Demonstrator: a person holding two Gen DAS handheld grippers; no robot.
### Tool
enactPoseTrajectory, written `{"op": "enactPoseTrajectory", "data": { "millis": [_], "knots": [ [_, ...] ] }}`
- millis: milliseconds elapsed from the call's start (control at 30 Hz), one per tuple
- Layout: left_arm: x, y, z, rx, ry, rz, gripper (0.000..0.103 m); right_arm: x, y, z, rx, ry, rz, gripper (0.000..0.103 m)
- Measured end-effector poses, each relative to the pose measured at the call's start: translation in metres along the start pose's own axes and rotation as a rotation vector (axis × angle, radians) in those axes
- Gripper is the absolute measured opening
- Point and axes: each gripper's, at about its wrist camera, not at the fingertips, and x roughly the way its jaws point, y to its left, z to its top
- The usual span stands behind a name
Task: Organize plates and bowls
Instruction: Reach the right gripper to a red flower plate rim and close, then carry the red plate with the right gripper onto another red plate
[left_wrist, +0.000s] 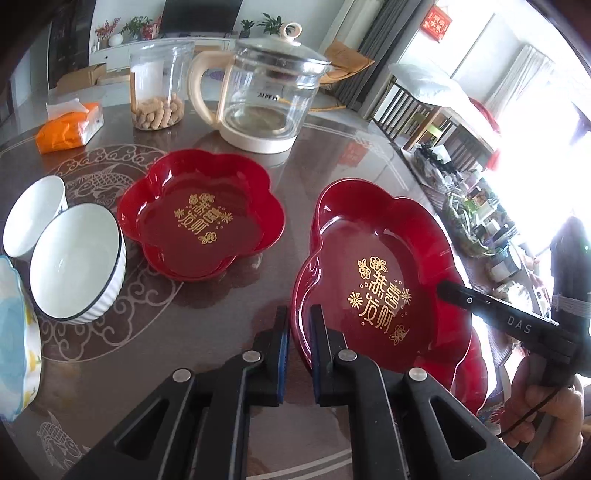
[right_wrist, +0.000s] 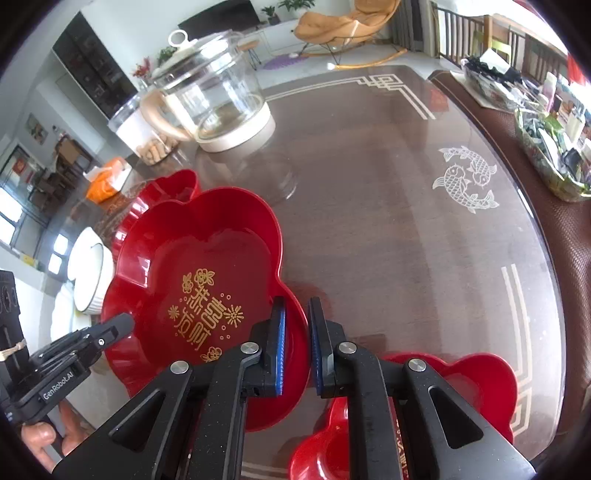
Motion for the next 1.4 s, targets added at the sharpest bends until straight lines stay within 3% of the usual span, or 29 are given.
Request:
{"op": "enactPoseTrajectory", "data": {
  "millis": [267,533,767,900,1400],
  "knots": [
    [-0.03,-0.067,-0.015,0.123,-0.011,-0.113,0.011,-0.078,-0.025,-0.017,0.029,-0.09,-0.012,0.013],
    [0.024,-0.13,-0.047,0.239,0.115,-0.146,0.011,-0.115,-0.083,-0.072,0.144,-0.113,-0.123,0.012],
    [0.061,-0.154,-0.058,0.323,0.147,-0.079,0.011,-0.098,-0.12,-0.122,0.319,-0.088,-0.128,0.011],
    [0.071,-0.157,-0.062,0.35,0.155,-0.061,0.011,-0.086,-0.125,-0.138,0.347,-0.097,-0.15,0.01],
    [0.067,-0.166,-0.087,0.404,0.174,-0.064,0.015,-0.082,-0.13,-0.125,0.264,-0.184,-0.27,0.015]
  ]
}}
